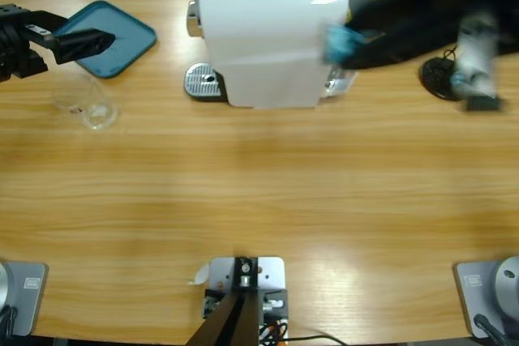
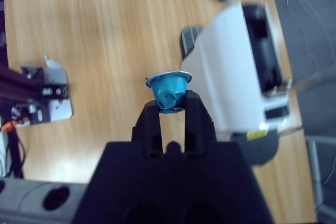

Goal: Pour coffee

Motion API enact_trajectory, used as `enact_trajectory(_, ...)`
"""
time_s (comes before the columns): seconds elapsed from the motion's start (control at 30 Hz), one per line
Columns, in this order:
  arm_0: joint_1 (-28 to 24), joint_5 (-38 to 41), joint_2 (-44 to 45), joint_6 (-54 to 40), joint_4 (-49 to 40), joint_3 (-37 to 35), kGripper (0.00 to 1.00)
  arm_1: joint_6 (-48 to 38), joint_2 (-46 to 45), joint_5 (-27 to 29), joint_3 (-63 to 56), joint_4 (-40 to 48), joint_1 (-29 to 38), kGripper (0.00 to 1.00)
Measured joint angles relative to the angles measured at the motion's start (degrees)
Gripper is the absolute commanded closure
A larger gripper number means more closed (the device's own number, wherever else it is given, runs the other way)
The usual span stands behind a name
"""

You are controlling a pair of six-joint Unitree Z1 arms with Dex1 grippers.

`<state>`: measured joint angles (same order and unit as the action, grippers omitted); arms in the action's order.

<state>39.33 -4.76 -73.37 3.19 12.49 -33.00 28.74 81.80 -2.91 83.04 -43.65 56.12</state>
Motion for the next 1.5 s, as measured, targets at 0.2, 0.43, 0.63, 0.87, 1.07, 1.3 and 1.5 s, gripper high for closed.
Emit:
enact_trajectory(0.2,0.2,0.0,0.0,-2.5,0.0,0.7,0.023,6.1,12.3,-0.8,11.9,0.9,0.4,1.000)
enact_trajectory(0.43,0.2,0.2,0.0,-4.2,0.0,1.1,0.023,9.6,18.7,-3.7,14.5,4.9,-5.6,1.000)
enact_trajectory(0.63,0.2,1.2,-0.1,-4.3,0.8,1.3,0.023,11.6,20.2,-5.7,15.2,6.4,-10.3,1.000)
enact_trajectory(0.87,0.2,1.2,-0.6,-4.3,1.1,1.3,0.023,11.9,24.0,-6.3,18.4,6.7,-10.6,1.000)
enact_trajectory(1.07,0.2,1.2,-0.6,-4.3,1.1,1.3,0.023,11.9,25.6,-6.4,18.7,6.7,-10.6,1.000)
enact_trajectory(1.3,0.2,1.2,-0.6,-4.3,1.1,1.4,0.023,11.9,26.8,-5.9,18.7,7.7,-10.6,1.000)
enact_trajectory(1.5,0.2,1.2,-0.6,-4.3,1.1,1.4,0.023,12.6,27.0,-2.7,18.7,7.8,-10.6,1.000)
